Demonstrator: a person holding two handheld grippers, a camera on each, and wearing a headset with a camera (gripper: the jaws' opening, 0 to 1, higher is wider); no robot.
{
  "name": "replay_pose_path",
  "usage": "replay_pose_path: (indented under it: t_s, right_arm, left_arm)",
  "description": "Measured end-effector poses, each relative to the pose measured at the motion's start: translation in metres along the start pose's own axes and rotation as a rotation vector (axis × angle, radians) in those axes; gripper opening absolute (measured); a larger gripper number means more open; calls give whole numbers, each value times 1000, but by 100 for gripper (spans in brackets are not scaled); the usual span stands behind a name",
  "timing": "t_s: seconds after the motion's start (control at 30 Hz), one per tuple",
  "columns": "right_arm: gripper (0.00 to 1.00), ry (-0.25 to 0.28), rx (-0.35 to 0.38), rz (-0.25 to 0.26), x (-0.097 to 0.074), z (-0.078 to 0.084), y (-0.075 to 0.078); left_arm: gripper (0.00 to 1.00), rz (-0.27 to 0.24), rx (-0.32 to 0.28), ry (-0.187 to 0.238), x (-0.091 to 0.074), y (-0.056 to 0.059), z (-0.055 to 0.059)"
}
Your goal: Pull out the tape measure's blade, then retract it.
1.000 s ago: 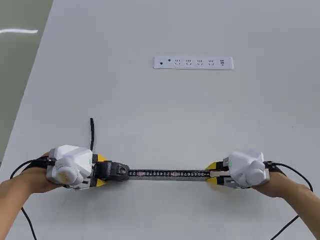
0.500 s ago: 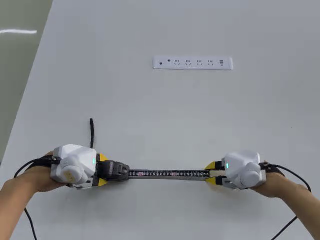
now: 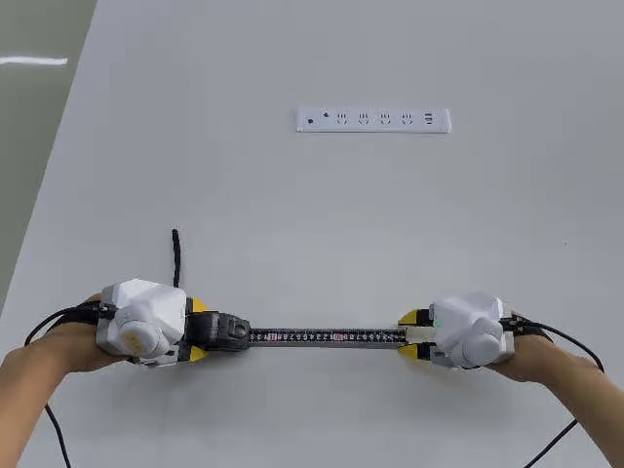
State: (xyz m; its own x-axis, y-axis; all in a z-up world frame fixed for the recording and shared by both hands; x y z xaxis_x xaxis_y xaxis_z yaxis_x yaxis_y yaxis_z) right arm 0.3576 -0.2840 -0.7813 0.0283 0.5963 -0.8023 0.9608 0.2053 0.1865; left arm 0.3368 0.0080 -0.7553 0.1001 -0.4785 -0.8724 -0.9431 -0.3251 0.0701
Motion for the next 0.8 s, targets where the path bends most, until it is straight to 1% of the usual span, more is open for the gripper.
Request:
replay_pose_path:
  t_s: [0.13, 0.3, 0.47, 0.57, 0.67, 0.8]
  right_arm:
    - [21, 5, -7, -5, 2, -3, 1]
    - [21, 5, 1, -5, 2, -1, 1]
    - [24, 1, 9, -3, 1, 1, 0]
    - [25, -3, 13, -2, 0, 1, 0]
    - [27, -7, 21, -1, 0, 1, -2]
    - [29, -16, 29, 7, -3, 3, -3]
  left_arm:
    - [30, 0, 7, -2, 0, 0, 0]
    - [30, -2, 15, -1, 0, -1, 0]
    - [30, -3, 10, 4, -1, -1, 0]
    - [30, -2, -2, 16, -2, -2, 0]
    - [33, -13, -15, 33, -5, -3, -2]
    - [34, -22, -25, 43, -7, -5, 0]
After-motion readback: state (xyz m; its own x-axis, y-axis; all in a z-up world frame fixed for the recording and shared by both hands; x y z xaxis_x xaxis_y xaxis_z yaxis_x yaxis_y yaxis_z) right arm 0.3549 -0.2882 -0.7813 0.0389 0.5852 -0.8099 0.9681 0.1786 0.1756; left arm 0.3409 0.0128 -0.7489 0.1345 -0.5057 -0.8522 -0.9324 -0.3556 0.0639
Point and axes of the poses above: the centre of the closed fingertips' face, and the gripper's own axes: x roughly forward along the fingers, y roughly to its right, z roughly out of its underside, the point moved 3 cm from there along -x, roughly backward along the fingers, and after that the axes turned 13 degrees about -x, right-handed, at the moved point
